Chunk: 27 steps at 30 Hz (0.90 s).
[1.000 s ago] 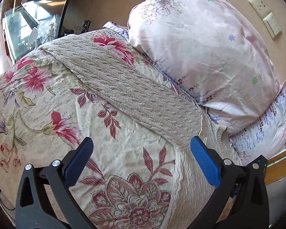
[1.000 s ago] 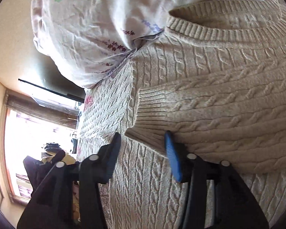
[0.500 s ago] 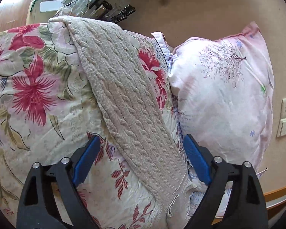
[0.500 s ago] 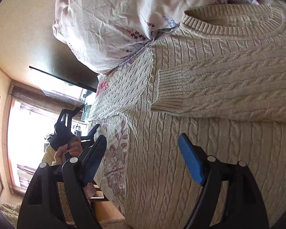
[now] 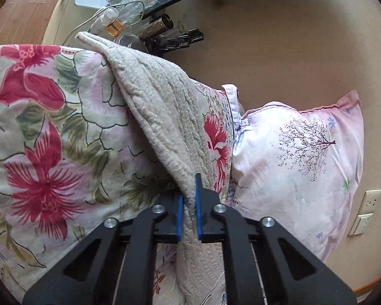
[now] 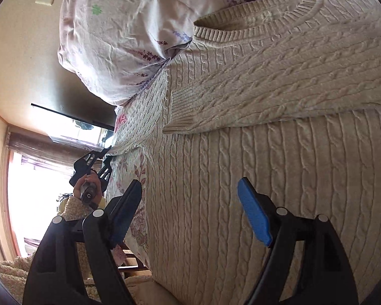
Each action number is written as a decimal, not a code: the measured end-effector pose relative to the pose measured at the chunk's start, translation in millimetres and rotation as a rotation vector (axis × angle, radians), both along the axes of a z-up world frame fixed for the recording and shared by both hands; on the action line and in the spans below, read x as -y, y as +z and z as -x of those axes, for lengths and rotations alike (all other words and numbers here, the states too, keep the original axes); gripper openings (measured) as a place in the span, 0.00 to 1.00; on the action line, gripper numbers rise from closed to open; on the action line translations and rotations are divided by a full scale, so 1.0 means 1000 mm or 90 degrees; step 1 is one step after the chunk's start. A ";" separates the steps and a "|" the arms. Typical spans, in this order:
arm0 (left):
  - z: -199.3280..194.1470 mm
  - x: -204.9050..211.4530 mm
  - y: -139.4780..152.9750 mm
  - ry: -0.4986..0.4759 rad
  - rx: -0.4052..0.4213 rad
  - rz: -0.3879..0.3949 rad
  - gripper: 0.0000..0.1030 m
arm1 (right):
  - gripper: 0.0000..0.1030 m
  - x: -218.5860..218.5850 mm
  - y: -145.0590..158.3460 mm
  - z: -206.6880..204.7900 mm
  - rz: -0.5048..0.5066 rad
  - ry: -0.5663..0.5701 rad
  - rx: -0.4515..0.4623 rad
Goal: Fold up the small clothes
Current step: 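Fold the held sleeve across the body with the left tool and release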
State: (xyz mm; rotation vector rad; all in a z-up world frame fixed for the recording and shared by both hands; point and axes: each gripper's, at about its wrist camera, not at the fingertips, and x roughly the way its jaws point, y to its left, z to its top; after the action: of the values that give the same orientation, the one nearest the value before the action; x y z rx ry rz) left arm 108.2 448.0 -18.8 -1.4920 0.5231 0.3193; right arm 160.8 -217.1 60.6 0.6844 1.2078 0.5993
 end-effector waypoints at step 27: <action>-0.064 0.358 0.017 -0.489 0.061 -0.106 0.34 | 0.78 0.090 -0.008 0.027 0.003 -0.092 -0.011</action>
State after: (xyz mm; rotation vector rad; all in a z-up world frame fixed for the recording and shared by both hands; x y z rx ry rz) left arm 172.4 89.6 -1.6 -1.0438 0.9193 -0.3042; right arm 133.9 -307.4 52.7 0.7669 1.1639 0.4714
